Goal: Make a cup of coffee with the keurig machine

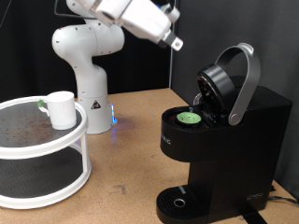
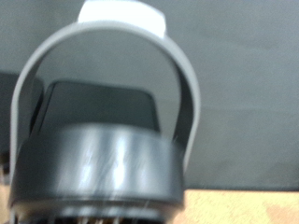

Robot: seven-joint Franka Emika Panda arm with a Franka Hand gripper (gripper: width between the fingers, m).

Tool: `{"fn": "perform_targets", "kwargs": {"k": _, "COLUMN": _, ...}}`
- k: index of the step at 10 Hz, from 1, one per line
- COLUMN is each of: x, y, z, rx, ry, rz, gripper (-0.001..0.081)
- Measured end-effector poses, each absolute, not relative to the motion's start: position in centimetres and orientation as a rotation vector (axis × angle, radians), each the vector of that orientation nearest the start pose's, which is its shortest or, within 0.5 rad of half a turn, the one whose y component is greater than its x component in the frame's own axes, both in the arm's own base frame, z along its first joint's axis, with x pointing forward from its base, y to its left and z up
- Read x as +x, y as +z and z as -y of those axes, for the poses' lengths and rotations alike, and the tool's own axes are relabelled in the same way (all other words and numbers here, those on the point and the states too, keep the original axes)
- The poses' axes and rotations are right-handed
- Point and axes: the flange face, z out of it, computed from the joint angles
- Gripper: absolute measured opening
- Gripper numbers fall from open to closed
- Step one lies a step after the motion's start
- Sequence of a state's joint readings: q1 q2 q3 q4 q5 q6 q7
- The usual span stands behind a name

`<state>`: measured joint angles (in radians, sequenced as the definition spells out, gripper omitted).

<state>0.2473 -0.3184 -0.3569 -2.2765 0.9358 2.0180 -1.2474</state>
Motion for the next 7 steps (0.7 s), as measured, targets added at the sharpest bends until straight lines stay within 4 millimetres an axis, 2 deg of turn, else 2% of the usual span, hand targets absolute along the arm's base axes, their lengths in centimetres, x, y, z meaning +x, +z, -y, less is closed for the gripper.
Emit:
{"fn": "perform_targets", "kwargs": {"k": 2, "x": 47.5, "y": 52.7, "z": 1.5, "rx": -2.136, "ry": -0.758, "rz": 0.788, "gripper": 0.0807}}
{"fn": "perform_targets", "kwargs": {"k": 4, "x": 47.6, "y": 52.5, "z": 1.3, "rx": -2.118, "ry": -0.769, "rz": 0.780, "gripper": 0.0807}}
{"fn": "perform_targets", "kwargs": {"k": 5, "x": 47.7, "y": 52.8, "z": 0.9, "rx": -2.075, "ry": -0.801, "rz": 0.756, "gripper": 0.0807}}
{"fn": "perform_targets", "kwargs": {"k": 7, "x": 48.1, "y": 53.7, "z": -1.5, "rx": -2.048, "ry": -0.796, "rz": 0.730, "gripper": 0.0807}}
